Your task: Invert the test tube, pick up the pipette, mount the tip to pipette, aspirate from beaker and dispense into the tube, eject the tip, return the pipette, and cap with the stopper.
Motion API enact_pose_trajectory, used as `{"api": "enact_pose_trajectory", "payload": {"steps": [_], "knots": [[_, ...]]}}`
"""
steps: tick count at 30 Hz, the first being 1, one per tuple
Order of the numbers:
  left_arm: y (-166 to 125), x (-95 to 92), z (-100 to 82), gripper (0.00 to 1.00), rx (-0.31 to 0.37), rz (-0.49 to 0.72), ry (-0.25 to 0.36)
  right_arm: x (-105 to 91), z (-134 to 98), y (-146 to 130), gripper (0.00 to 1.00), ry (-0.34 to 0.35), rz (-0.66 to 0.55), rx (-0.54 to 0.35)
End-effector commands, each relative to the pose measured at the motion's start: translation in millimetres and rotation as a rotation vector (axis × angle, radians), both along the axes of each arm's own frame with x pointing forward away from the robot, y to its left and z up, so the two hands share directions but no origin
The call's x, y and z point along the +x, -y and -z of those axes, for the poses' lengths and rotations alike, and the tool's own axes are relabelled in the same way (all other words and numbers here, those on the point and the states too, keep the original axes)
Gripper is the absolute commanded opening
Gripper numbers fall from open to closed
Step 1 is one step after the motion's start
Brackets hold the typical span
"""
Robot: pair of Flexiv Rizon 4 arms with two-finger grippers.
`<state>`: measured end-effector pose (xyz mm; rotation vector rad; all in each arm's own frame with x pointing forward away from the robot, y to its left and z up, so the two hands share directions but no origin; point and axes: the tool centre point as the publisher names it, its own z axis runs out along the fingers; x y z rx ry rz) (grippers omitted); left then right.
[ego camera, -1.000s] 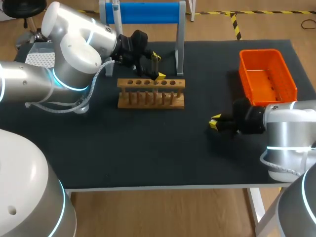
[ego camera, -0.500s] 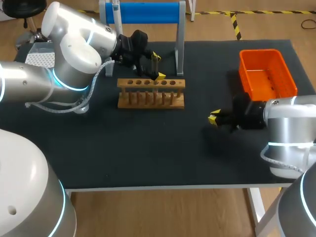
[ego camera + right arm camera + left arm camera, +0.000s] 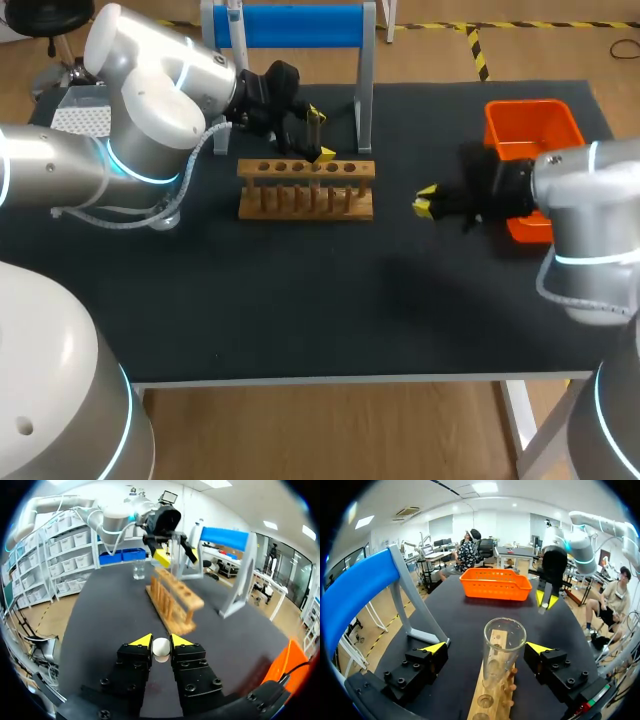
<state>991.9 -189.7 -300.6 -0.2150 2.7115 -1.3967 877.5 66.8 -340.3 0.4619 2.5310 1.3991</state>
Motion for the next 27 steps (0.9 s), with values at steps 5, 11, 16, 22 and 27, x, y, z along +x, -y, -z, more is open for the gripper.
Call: {"api": "enact_pose_trajectory", "payload": {"steps": [5,11,16,22,27], "knots": [[0.3,1.0,-0.2,1.0,0.002,0.002,-0.003,18.6,-56.7,-26.0,0.0,-0.001,-0.103,-0.046],[0.3,1.0,-0.2,1.0,0.002,0.002,-0.003,18.6,-56.7,-26.0,0.0,-0.001,-0.103,-0.046],[0.3,1.0,-0.2,1.0,0.002,0.002,-0.003,18.6,-56.7,-26.0,0.0,-0.001,-0.103,-0.046],[0.3,1.0,-0.2,1.0,0.002,0.002,-0.003,18.6,-56.7,-26.0,0.0,-0.001,-0.103,-0.046],[0.3,1.0,-0.2,1.0,0.002,0.002,-0.003,18.6,-56.7,-26.0,0.0,-0.001,-0.103,-0.046]]}}
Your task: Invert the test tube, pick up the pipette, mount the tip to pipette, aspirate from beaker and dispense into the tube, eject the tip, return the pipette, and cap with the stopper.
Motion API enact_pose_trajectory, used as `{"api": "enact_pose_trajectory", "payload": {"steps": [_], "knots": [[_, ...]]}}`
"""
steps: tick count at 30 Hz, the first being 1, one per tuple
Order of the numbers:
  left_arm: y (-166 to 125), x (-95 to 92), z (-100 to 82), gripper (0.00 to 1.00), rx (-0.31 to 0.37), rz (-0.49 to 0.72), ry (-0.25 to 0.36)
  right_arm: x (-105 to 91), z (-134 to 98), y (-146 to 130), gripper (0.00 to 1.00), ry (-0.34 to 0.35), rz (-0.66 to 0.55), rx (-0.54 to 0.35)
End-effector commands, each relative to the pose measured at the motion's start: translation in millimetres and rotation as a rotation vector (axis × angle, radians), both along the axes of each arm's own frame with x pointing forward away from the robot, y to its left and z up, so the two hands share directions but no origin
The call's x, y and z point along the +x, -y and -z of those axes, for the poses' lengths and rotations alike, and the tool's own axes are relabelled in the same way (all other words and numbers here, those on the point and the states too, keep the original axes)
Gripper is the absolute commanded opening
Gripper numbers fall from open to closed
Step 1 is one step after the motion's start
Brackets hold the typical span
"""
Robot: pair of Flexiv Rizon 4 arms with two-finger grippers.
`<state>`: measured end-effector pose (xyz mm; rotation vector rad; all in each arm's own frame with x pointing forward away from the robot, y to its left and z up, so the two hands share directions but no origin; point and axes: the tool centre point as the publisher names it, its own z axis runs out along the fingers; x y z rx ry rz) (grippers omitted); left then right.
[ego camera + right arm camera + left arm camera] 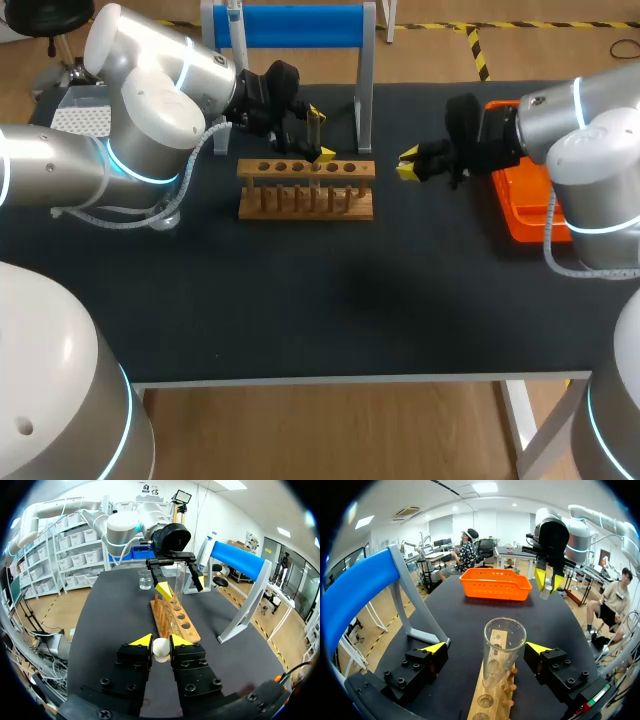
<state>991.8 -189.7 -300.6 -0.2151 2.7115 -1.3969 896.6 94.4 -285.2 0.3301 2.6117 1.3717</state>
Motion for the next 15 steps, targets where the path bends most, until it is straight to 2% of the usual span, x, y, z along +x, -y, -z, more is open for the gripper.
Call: {"api": "enact_pose_trajectory", "payload": {"steps": [1,5,15], "knots": [[0.3,1.0,-0.2,1.0,0.002,0.002,-0.003,-0.5,-1.6,1.5,0.0,-0.003,-0.002,-0.001],[0.3,1.0,-0.2,1.0,0.002,0.002,-0.003,-0.5,-1.6,1.5,0.0,-0.003,-0.002,-0.001],[0.3,1.0,-0.2,1.0,0.002,0.002,-0.003,28.1,-18.2,-20.1,0.0,0.004,-0.036,0.005]]}}
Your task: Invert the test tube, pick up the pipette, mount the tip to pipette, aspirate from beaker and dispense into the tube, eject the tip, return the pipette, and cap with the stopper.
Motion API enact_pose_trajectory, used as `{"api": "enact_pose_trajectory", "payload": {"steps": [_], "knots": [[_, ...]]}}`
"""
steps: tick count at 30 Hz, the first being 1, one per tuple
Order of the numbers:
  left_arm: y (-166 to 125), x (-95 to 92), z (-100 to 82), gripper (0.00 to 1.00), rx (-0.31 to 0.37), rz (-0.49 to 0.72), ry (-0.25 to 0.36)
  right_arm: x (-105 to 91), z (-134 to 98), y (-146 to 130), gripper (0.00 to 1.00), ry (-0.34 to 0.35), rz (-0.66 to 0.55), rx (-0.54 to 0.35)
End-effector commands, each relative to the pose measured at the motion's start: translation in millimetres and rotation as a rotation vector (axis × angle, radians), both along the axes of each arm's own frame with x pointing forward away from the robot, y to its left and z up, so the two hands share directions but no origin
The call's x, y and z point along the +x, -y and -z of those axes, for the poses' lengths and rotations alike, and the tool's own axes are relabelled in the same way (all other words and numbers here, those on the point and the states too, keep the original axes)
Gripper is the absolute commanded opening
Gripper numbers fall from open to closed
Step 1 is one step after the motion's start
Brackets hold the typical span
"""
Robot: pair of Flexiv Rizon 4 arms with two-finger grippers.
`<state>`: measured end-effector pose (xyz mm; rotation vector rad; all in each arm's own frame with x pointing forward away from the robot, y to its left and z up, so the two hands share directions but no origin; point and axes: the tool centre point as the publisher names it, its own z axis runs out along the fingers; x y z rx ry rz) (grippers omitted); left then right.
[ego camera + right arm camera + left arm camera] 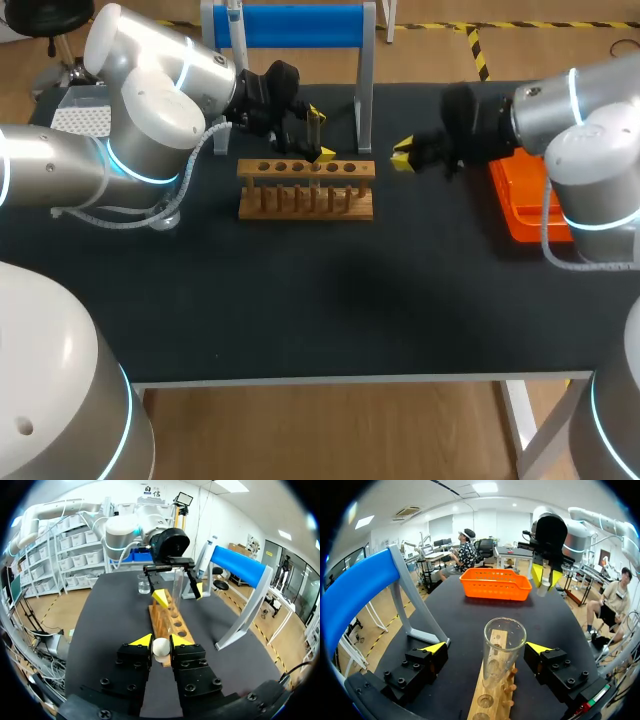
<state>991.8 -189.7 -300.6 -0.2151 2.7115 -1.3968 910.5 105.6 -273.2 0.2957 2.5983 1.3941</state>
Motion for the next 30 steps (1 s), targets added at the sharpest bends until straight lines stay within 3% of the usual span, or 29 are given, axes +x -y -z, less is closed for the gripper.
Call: {"api": "enact_pose_trajectory", "payload": {"steps": [1,12,30], "knots": [[0.4,1.0,-0.2,1.0,0.002,0.002,-0.003,17.2,-10.1,-12.7,0.0,-0.011,-0.024,-0.013],[0.4,1.0,-0.2,1.0,0.002,0.002,-0.003,46.4,-34.0,-47.7,0.0,-0.006,-0.081,-0.021],[0.4,1.0,-0.2,1.0,0.002,0.002,-0.003,58.9,-54.3,-84.5,0.0,0.006,-0.134,-0.022]]}}
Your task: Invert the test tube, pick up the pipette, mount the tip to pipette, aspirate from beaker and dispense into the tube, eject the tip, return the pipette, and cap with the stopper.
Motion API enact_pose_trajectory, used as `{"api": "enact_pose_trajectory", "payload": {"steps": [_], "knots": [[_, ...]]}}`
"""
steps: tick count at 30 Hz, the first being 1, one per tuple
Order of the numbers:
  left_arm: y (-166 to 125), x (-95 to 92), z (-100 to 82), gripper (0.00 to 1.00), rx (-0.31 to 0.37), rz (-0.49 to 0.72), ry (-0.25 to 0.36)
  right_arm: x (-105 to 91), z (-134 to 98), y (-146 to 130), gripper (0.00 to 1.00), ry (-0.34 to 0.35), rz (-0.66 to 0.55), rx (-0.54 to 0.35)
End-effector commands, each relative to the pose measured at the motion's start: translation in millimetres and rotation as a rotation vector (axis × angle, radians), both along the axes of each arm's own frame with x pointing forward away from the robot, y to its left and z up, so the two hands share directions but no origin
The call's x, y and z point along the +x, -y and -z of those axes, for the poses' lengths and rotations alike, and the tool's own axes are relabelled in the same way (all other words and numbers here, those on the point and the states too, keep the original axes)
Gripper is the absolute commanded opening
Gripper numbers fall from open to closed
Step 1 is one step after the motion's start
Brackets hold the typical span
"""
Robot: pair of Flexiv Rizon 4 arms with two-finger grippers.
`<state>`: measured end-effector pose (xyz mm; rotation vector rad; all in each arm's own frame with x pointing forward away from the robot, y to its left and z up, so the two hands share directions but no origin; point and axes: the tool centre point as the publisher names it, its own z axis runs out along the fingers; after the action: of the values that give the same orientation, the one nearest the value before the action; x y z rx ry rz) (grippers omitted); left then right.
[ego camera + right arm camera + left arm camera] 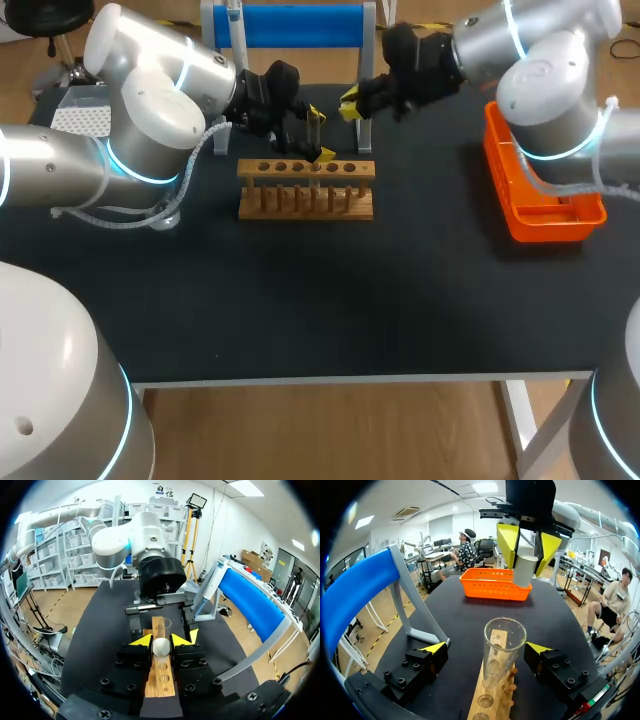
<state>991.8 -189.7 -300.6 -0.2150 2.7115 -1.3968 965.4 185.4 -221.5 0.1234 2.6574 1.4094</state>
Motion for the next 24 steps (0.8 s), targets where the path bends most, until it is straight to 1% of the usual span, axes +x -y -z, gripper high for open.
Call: {"api": "enact_pose_trajectory", "payload": {"steps": [1,15,24], "knots": [[0.3,1.0,-0.2,1.0,0.002,0.002,-0.003,4.0,-3.4,-6.2,0.0,-0.006,-0.011,-0.006],[0.3,1.0,-0.2,1.0,0.002,0.002,-0.003,5.2,-11.5,-28.8,0.0,-0.01,-0.035,0.003],[0.3,1.0,-0.2,1.0,0.002,0.002,-0.003,7.1,-12.5,-35.8,0.0,-0.017,-0.042,0.01]]}}
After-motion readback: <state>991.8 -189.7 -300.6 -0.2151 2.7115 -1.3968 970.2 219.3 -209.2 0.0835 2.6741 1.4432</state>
